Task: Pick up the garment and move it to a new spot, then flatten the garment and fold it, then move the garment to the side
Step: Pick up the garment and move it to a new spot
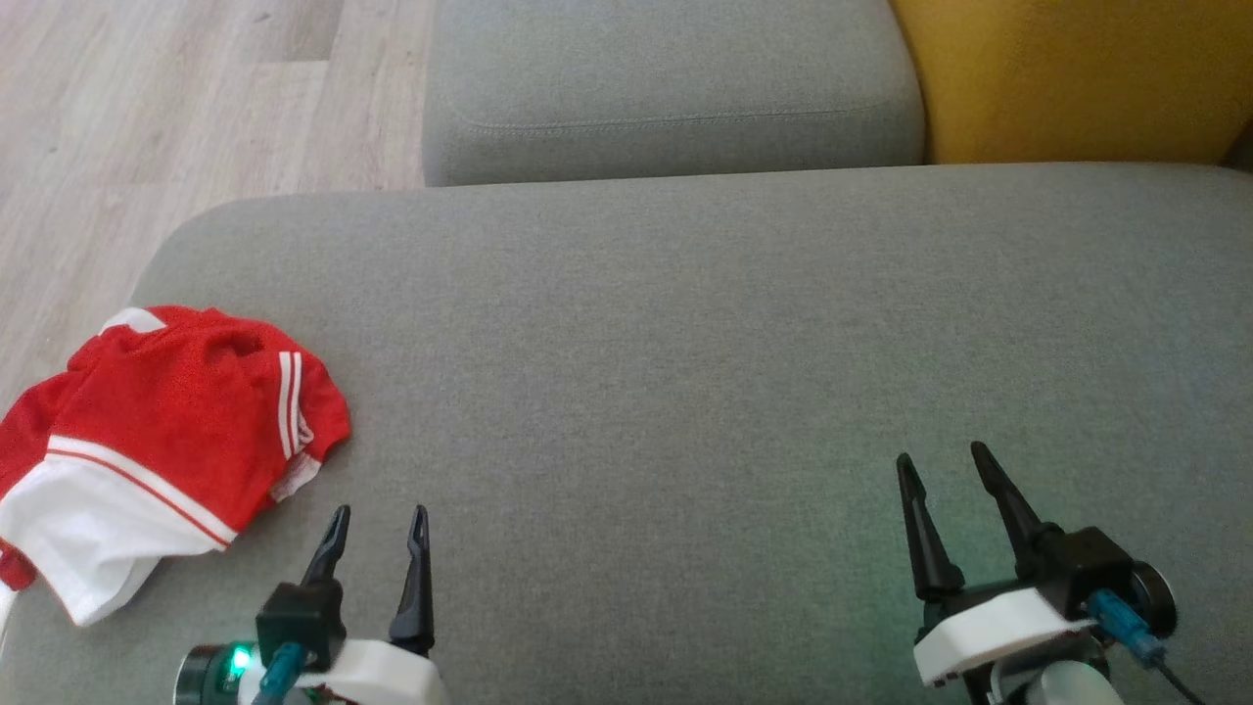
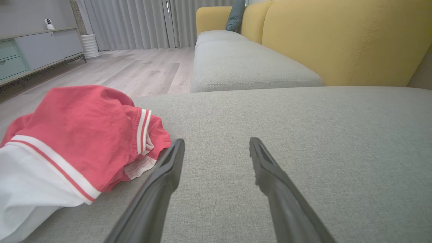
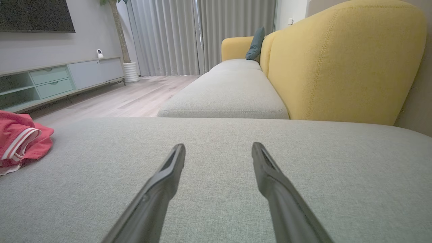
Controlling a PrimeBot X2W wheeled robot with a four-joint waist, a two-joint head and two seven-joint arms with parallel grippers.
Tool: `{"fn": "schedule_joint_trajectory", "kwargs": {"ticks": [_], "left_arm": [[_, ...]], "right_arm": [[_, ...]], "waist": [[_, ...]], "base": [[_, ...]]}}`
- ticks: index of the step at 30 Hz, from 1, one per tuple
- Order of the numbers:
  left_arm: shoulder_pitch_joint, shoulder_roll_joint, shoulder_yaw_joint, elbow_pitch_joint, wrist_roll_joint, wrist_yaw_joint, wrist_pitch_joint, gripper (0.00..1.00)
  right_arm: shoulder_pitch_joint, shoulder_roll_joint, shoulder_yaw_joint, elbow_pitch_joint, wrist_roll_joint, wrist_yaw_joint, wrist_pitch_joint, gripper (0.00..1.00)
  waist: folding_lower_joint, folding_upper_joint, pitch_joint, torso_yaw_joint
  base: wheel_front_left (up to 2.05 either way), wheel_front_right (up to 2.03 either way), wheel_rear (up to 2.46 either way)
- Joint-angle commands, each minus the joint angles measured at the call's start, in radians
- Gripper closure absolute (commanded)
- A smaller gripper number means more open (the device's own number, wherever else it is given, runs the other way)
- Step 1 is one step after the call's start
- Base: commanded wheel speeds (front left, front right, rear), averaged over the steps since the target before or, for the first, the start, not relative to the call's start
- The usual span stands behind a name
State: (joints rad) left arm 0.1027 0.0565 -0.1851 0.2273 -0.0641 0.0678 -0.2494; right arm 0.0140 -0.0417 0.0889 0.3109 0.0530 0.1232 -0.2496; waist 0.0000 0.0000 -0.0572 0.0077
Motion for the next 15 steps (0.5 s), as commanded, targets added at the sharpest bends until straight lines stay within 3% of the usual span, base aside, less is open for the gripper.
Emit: {"fn": "schedule_joint_trajectory", "kwargs": {"ticks": [1, 7, 15], "left_arm": [[-0.037, 0.003, 0.033, -0.03, 0.007, 0.006, -0.012, 0.0], [-0.044, 0.003, 0.04, -0.035, 0.009, 0.011, -0.012, 0.0], [-0.051, 0.005, 0.037, -0.061, 0.014, 0.007, -0.012, 0.0]], "right_arm": [[-0.037, -0.008, 0.018, -0.029, 0.004, 0.008, -0.012, 0.0], [-0.033, -0.008, 0.02, -0.041, 0.006, 0.008, -0.012, 0.0], [-0.023, -0.008, 0.027, -0.063, 0.019, 0.008, -0.012, 0.0]], "waist": [[0.0, 0.0, 0.001, 0.005], [0.0, 0.0, 0.001, 0.054], [0.0, 0.0, -0.003, 0.192]], "base": [[0.0, 0.0, 0.0], [0.0, 0.0, 0.0], [0.0, 0.0, 0.0]]}}
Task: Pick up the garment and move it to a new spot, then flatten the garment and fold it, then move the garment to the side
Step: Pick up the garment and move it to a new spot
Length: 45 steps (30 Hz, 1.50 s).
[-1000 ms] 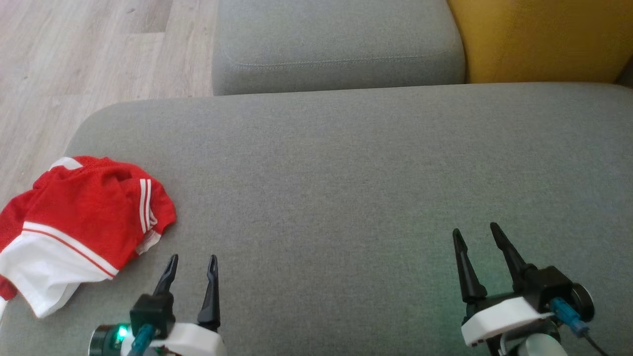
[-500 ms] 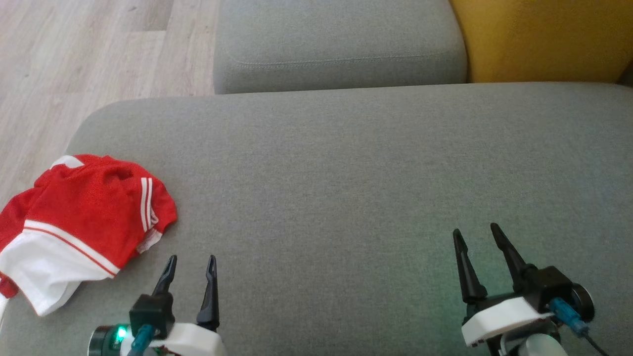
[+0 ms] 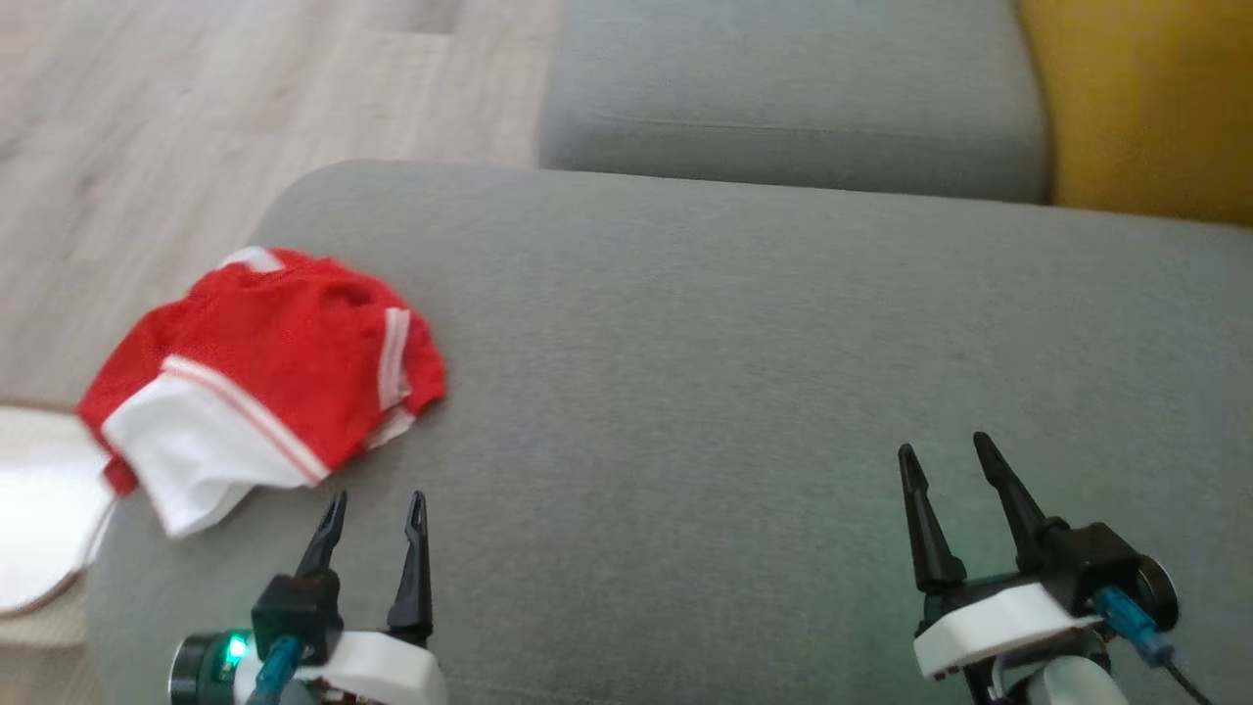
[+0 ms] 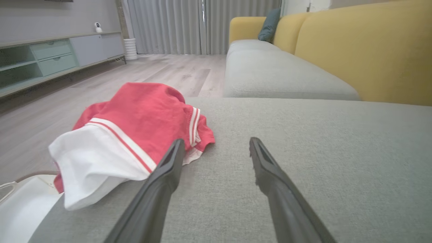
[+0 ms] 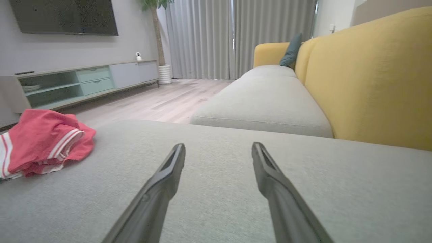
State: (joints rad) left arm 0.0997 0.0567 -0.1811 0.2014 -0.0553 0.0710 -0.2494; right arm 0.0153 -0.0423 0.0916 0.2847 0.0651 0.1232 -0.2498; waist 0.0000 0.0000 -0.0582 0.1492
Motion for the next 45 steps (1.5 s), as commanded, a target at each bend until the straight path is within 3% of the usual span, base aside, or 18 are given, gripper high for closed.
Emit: {"fn": "schedule_joint_trajectory", "kwargs": {"ticks": [1, 13, 21, 32, 41, 45], "left_arm": [[-0.05, 0.005, 0.03, -0.04, 0.006, 0.001, -0.012, 0.0], [-0.063, 0.014, 0.031, -0.075, 0.012, 0.0, -0.012, 0.0], [-0.041, 0.018, 0.08, -0.127, 0.002, 0.034, -0.012, 0.0], [-0.027, 0.017, 0.102, -0.161, 0.002, 0.044, -0.012, 0.0], [-0.165, 0.101, 0.128, -0.131, 0.005, -0.01, -0.011, 0.0], [-0.312, 0.162, 0.129, -0.055, 0.008, -0.057, 0.016, 0.0]], "right_arm": [[-0.023, -0.008, 0.024, -0.039, 0.01, 0.008, -0.012, 0.0], [-0.027, -0.008, 0.051, -0.042, 0.038, 0.008, -0.012, 0.0], [-0.08, -0.008, 0.105, -0.022, 0.028, 0.008, -0.012, 0.0], [-0.103, -0.008, 0.124, -0.008, 0.021, 0.008, -0.012, 0.0], [-0.075, -0.008, 0.078, -0.02, -0.009, 0.008, -0.012, 0.0], [-0.084, -0.008, 0.063, -0.039, -0.051, 0.008, -0.012, 0.0]], "waist": [[0.0, 0.0, -0.003, 0.076], [0.0, 0.0, -0.006, 0.326], [0.0, 0.0, 0.03, 0.354], [0.0, 0.0, 0.05, 0.367], [0.0, 0.0, 0.077, 0.375], [0.0, 0.0, 0.142, 0.346]], "base": [[0.0, 0.0, 0.0], [0.0, 0.0, 0.0], [0.0, 0.0, 0.0], [0.0, 0.0, 0.0], [0.0, 0.0, 0.0], [0.0, 0.0, 0.0]]}}
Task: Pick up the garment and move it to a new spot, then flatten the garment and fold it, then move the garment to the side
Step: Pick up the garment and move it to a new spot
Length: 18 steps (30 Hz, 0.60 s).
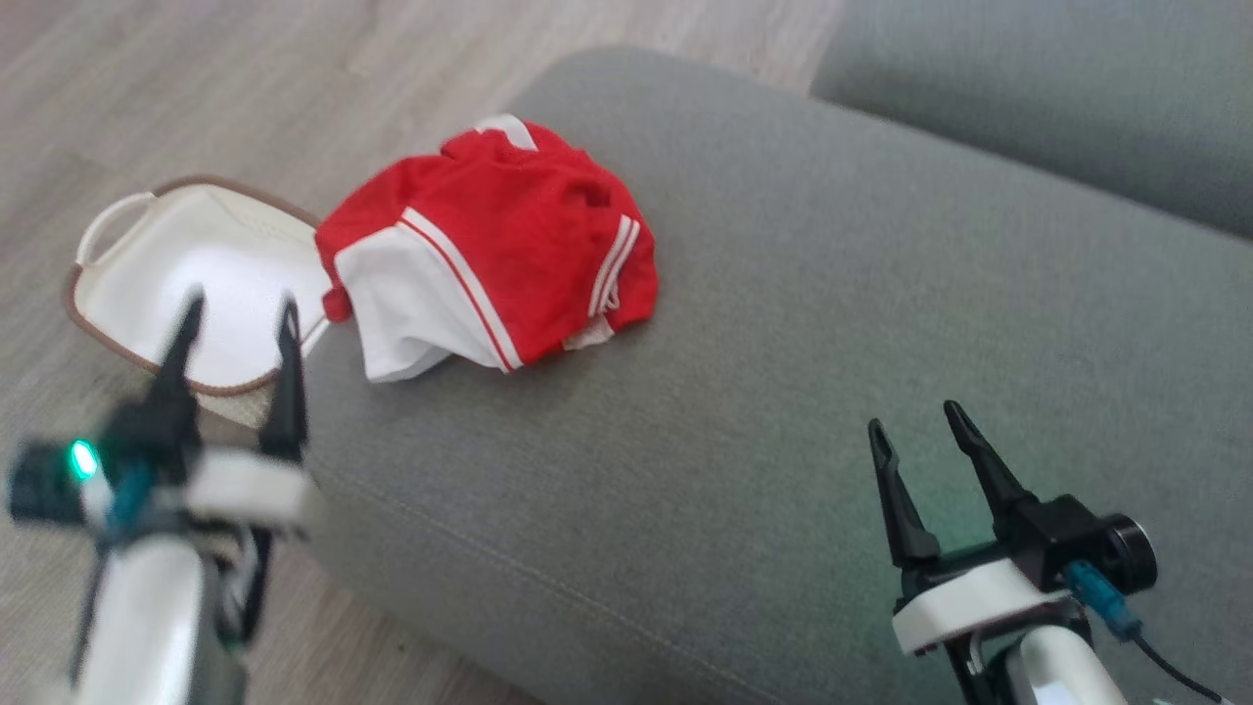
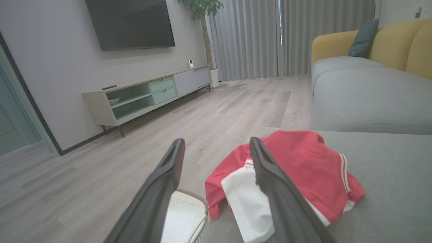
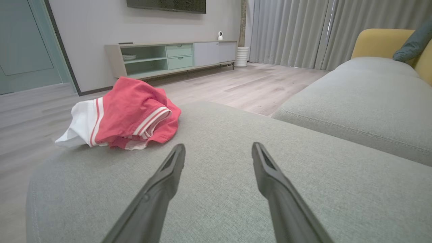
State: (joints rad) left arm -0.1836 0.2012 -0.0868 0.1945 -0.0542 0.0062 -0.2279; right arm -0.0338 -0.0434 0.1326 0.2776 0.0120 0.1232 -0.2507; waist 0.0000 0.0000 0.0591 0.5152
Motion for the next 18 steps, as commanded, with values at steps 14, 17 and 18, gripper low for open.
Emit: {"fn": "schedule_joint_trajectory", "kwargs": {"ticks": [14, 17, 18], "left_arm": [[-0.506, 0.087, -0.052, 0.352, -0.022, -0.119, 0.123, 0.0], [-0.579, 0.099, -0.077, 0.444, -0.04, -0.129, 0.158, 0.0], [-0.6, 0.105, -0.082, 0.475, -0.05, -0.131, 0.17, 0.0]], "right_arm": [[-0.143, -0.007, 0.025, -0.131, -0.128, 0.008, 0.043, 0.0], [-0.157, -0.007, 0.032, -0.151, -0.14, 0.008, 0.051, 0.0], [-0.161, -0.007, 0.035, -0.157, -0.142, 0.008, 0.053, 0.0]], "waist": [[0.0, 0.0, 0.266, -0.163], [0.0, 0.0, 0.304, -0.187], [0.0, 0.0, 0.316, -0.194]], "base": [[0.0, 0.0, 0.0], [0.0, 0.0, 0.0], [0.0, 0.0, 0.0]]}}
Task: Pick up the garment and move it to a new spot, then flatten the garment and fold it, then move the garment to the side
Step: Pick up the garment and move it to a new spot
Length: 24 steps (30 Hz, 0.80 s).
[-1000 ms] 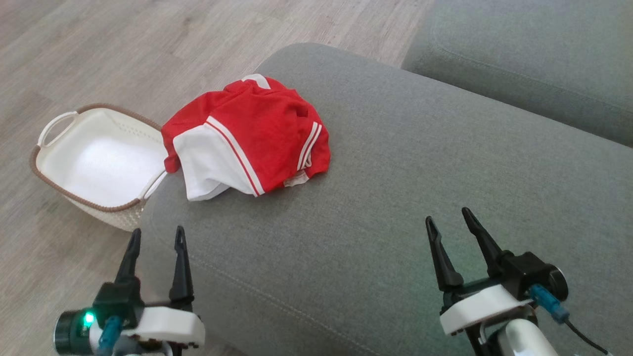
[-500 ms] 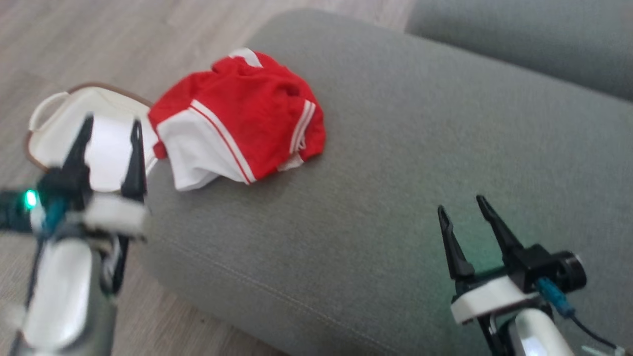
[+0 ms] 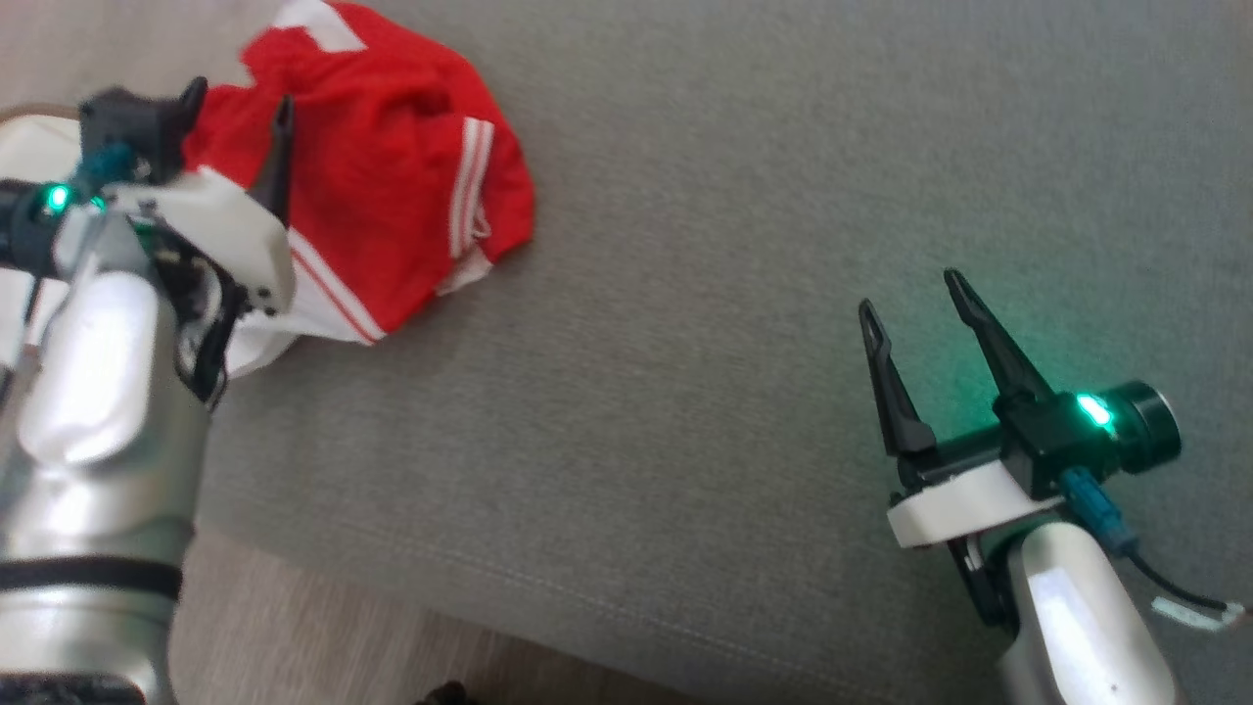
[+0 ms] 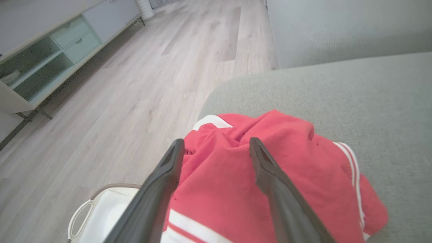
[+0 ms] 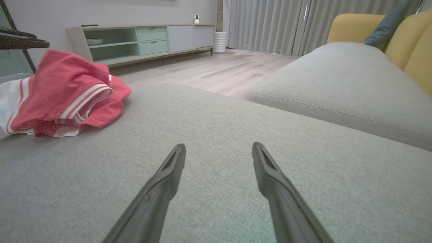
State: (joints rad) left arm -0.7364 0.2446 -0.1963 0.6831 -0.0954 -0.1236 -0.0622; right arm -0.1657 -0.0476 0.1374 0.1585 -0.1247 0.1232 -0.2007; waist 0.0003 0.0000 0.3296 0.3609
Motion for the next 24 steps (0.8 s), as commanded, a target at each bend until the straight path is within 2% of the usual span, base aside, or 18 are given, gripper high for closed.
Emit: {"fn": "schedule_joint_trajectory", "kwargs": {"ticks": [1, 8, 9, 10, 11, 12, 17, 24], "left_arm": [[-0.068, 0.07, 0.02, 0.018, -0.015, -0.003, 0.019, 0.0], [-0.157, 0.112, -0.08, 0.156, -0.1, -0.007, 0.108, 0.0], [-0.162, 0.117, -0.1, 0.163, -0.12, -0.007, 0.12, 0.04], [-0.167, 0.123, -0.119, 0.165, -0.138, -0.007, 0.127, 0.58], [-0.173, 0.133, -0.136, 0.166, -0.155, -0.007, 0.127, 0.93], [-0.177, 0.142, -0.154, 0.166, -0.17, -0.007, 0.123, 1.0], [-0.194, 0.18, -0.215, 0.151, -0.216, -0.007, 0.078, 1.0], [-0.232, 0.219, -0.247, 0.1, -0.211, -0.007, 0.001, 1.0]], "right_arm": [[-0.033, -0.003, 0.034, -0.043, -0.008, 0.008, 0.005, 0.0], [-0.043, -0.003, 0.038, -0.06, -0.013, 0.008, 0.009, 0.0], [-0.042, -0.003, 0.035, -0.06, -0.013, 0.008, 0.008, 0.0], [-0.042, -0.003, 0.032, -0.06, -0.012, 0.008, 0.007, 0.0], [-0.043, -0.003, 0.03, -0.06, -0.011, 0.008, 0.005, 0.0], [-0.044, -0.003, 0.029, -0.058, -0.009, 0.008, 0.003, 0.0], [-0.048, -0.003, 0.028, -0.047, 0.015, 0.008, -0.013, 0.0], [-0.044, -0.003, 0.009, -0.021, 0.051, 0.008, -0.035, 0.0]], "waist": [[-0.0003, 0.0, 0.058, -0.048], [-0.0003, 0.0, 0.104, -0.081], [-0.0003, 0.0, 0.106, -0.083], [-0.0003, 0.0, 0.106, -0.084], [-0.0003, 0.0, 0.106, -0.085], [-0.0003, 0.0, 0.104, -0.085], [-0.0003, 0.0, 0.075, -0.087], [-0.0003, 0.0, 0.006, -0.099]], "base": [[0.0, 0.0, 0.0], [0.0, 0.0, 0.0], [0.0, 0.0, 0.0], [0.0, 0.0, 0.0], [0.0, 0.0, 0.0], [0.0, 0.0, 0.0], [0.0, 0.0, 0.0], [0.0, 0.0, 0.0]]}}
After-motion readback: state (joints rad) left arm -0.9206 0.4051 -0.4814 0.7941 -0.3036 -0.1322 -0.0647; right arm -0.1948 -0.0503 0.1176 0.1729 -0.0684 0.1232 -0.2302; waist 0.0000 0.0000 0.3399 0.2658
